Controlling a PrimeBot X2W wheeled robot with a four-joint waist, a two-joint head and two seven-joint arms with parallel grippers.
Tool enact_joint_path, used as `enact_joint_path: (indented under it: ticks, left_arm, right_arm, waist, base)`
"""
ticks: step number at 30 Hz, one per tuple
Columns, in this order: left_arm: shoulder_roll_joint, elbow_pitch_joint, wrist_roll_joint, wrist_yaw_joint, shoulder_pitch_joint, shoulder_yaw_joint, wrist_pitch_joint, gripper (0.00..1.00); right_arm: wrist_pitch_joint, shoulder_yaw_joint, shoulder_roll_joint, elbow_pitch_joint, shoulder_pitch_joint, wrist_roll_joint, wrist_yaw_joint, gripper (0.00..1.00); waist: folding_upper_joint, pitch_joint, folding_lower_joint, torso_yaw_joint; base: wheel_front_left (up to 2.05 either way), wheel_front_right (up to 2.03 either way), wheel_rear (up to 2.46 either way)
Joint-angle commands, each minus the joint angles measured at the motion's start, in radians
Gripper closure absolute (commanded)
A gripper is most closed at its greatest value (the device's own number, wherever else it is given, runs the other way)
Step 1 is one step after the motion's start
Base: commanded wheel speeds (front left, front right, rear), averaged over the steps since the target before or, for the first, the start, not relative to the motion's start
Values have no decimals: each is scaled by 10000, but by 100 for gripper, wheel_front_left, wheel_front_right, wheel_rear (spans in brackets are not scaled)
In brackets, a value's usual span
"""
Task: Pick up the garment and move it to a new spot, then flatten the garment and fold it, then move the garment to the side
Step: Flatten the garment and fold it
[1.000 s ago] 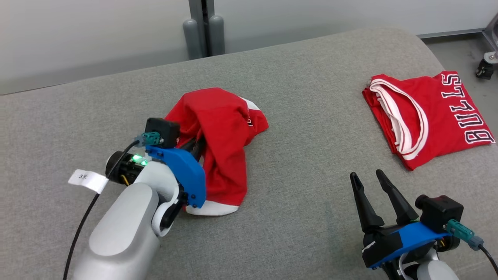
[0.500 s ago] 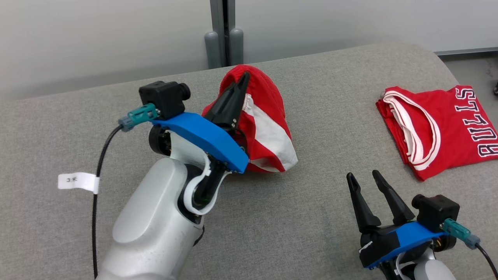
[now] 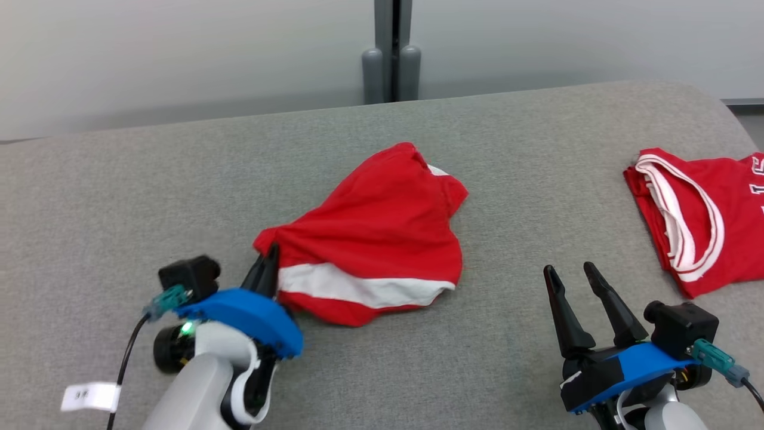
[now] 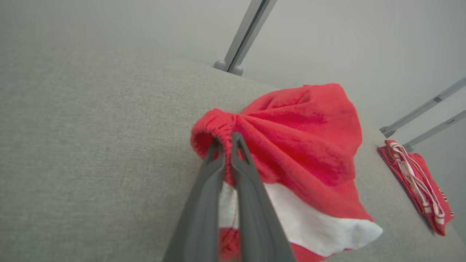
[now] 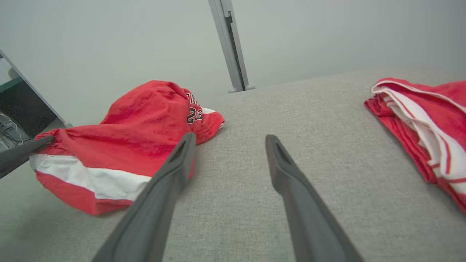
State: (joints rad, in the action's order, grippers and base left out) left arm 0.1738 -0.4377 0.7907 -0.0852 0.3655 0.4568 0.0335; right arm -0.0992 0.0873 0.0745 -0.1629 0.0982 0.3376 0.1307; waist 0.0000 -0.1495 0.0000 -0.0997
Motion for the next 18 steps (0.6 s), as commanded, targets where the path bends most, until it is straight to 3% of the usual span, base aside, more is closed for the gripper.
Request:
enact_joint_path:
  ticks: [1,6,16,17,18]
  left_arm:
    - [177,-42,-56,-139,-219,-185,231,100]
    - [334,-192,-73,-430,-708,-469,826,100]
    - [330,-489,-73,-511,-981,-572,1333,98]
    - [368,-510,-111,-465,-978,-553,1395,84]
    - [391,-523,-133,-392,-975,-514,1456,56]
  right_arm:
    - [7,3,16,68,-12,-38,1,0]
    - [84,56,0,108,44,-64,1,0]
    - [89,56,-19,52,-49,-12,1,0]
    - [85,57,-13,51,-52,-8,1,0]
    - [91,50,-3,53,-57,2,1,0]
  waist:
    - [0,-51,0,152]
    - [0,-29,0,323]
    - [0,57,0,443]
    - [0,75,0,458]
    - [0,96,0,475]
  base:
    - [0,0,0]
    - [0,0,0]
    - [0,0,0]
    - [0,0,0]
    - [0,0,0]
